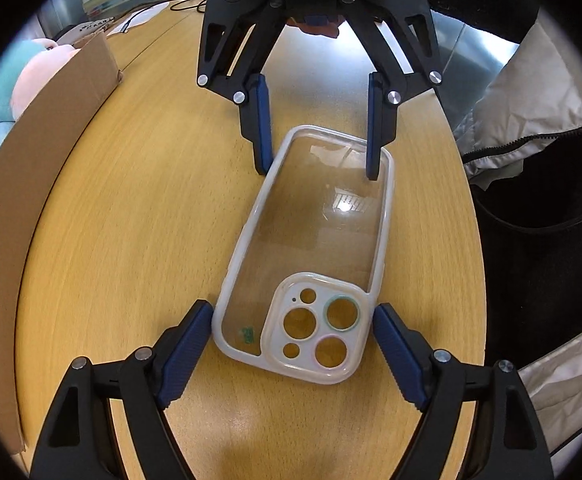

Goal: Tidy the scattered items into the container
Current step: 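Close both grippers on opposite ends of the phone case, then lift the phone case with both grippers and carry it over the box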

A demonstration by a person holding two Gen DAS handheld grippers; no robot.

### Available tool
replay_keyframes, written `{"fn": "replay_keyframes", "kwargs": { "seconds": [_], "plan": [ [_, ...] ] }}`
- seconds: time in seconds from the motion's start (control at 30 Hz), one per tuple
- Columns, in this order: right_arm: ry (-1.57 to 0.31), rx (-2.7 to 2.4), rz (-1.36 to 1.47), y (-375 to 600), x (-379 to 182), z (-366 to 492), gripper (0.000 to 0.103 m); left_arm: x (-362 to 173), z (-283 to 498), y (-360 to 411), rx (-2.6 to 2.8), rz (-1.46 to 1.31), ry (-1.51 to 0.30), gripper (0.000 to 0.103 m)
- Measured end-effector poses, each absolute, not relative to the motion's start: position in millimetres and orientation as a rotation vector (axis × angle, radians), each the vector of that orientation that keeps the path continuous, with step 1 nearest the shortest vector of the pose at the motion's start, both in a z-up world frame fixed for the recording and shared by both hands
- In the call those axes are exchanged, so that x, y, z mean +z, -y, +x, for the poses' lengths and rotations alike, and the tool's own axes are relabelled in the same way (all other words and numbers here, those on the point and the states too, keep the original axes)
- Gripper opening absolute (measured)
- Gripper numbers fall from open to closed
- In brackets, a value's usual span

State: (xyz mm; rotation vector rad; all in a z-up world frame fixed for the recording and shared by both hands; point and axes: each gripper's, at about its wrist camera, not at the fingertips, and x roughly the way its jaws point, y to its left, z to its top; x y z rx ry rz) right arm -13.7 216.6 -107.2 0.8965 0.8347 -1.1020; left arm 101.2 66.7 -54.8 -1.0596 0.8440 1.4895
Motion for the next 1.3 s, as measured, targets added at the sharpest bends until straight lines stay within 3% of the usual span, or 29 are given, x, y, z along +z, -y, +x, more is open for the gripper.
{"fn": "replay_keyframes", "kwargs": {
  "seconds": [0.07,0.1,0.17,0.37,0.47,0.77,1.17,1.3],
  "plan": [
    [-0.857,-1.114,0.899,-215,-108,-9,0.070,-55,102,-68,1.491,-1.055,-0.856,0.082],
    [-0.892,-1.127,0.903,-213,-109,-5,0.090,-55,101,-68,1.490,-1.057,-0.854,0.082],
    [-0.980,-1.174,0.917,-208,-116,4,0.103,-56,100,-68,1.497,-1.055,-0.845,0.082],
    [-1.000,-1.235,0.859,-213,-121,20,0.101,-58,99,-62,1.543,-1.037,-0.798,0.082],
    [-0.987,-1.250,0.860,-216,-115,14,0.082,-60,100,-62,1.560,-1.027,-0.825,0.080],
    [-0.998,-1.241,0.833,-211,-103,7,0.082,-43,104,-71,1.591,-0.988,-0.843,0.079],
    [-1.085,-1.329,0.711,-209,8,-74,0.082,73,46,-37,1.720,-0.829,-0.971,0.079],
    [-1.140,-1.373,0.673,-197,63,-126,0.082,126,-18,-34,1.768,-0.767,-1.022,0.079]
  ]
}}
